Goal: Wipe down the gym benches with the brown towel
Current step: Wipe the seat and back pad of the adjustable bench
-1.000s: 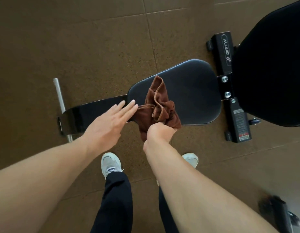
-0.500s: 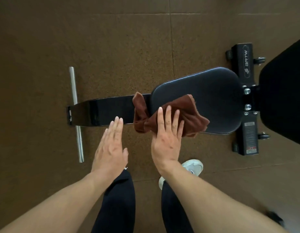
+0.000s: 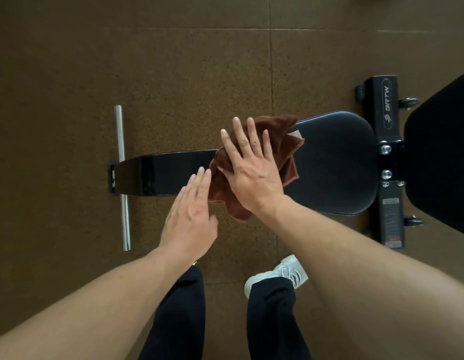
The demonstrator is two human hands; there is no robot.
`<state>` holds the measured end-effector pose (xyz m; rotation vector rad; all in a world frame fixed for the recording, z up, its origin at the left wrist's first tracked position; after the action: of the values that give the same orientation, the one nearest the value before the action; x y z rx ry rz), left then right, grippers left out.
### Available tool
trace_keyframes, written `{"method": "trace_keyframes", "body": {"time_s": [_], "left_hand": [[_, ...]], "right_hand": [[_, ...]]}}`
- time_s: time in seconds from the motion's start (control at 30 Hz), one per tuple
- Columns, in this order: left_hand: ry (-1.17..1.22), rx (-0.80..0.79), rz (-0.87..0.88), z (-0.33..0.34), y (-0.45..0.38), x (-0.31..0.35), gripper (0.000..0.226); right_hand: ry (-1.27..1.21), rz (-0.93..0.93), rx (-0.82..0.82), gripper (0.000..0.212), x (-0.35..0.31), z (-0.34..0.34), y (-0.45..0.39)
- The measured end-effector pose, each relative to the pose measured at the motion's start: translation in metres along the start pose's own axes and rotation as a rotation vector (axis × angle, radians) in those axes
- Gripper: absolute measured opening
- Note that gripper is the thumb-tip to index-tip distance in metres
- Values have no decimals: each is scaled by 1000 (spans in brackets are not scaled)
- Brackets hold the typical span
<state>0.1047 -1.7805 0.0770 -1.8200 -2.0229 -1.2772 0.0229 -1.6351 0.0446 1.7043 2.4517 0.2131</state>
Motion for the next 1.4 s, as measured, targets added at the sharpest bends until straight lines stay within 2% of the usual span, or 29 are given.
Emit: {"method": "trace_keyframes", "body": {"time_s": [0.07,0.17,0.33,0.47,0.63,0.7,0.8,0.9,0.97,1.03,1.1,1.17,1.27,1.4], "left_hand": [[98,49,-49,1,-6,12,90],[178,90,-127,3,-2,21,84],[170,63,-197,10,13,21,88],[214,149,-263,9,8,24,79],[164,223,-150,3,-26,60,72],[134,234,-103,5,-42,82,73],[72,211,-84,13,-64,114,84],[-68,145,-48,24,-84,138,93],[-159,52,-87,34,-96,146,99],[-234,-125,-172,46,-108,147,116],[-323,-295,-229,57,-114,143,139],[-400,-361,-239,64,-114,137,154],[-435,-337,-233,66,-111,135,160],[-445,-325,-209,66,-109,135,160]], "right_hand": [[-53,151,2,72,-17,7,28],[-54,176,-14,78,-32,16,64],[-47,-10,-51,69,-16,10,45],[-45,-183,-45,59,-7,7,36],[-81,-403,-24,47,25,-2,12],[-113,-394,-51,49,46,-10,-2],[-194,-110,-116,52,103,-21,-25],[-220,203,-215,44,183,-26,-31],[-276,446,-287,44,236,-24,-16],[-394,699,-338,46,269,-15,16],[-538,849,-307,48,268,-3,51],[-613,915,-193,55,242,5,82],[-546,1002,-30,61,200,10,119],[-702,1325,35,59,167,22,147]]}}
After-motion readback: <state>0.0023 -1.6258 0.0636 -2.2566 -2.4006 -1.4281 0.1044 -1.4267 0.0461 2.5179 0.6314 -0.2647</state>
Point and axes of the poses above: each hand's wrist, its own y-axis away from the middle knuckle, its own z-axis out of the palm, x = y × z, the point moved 3 cm from there along -y, towards the middle knuckle, and after that the axes turned 11 degrees about y, right-handed, at the moved point
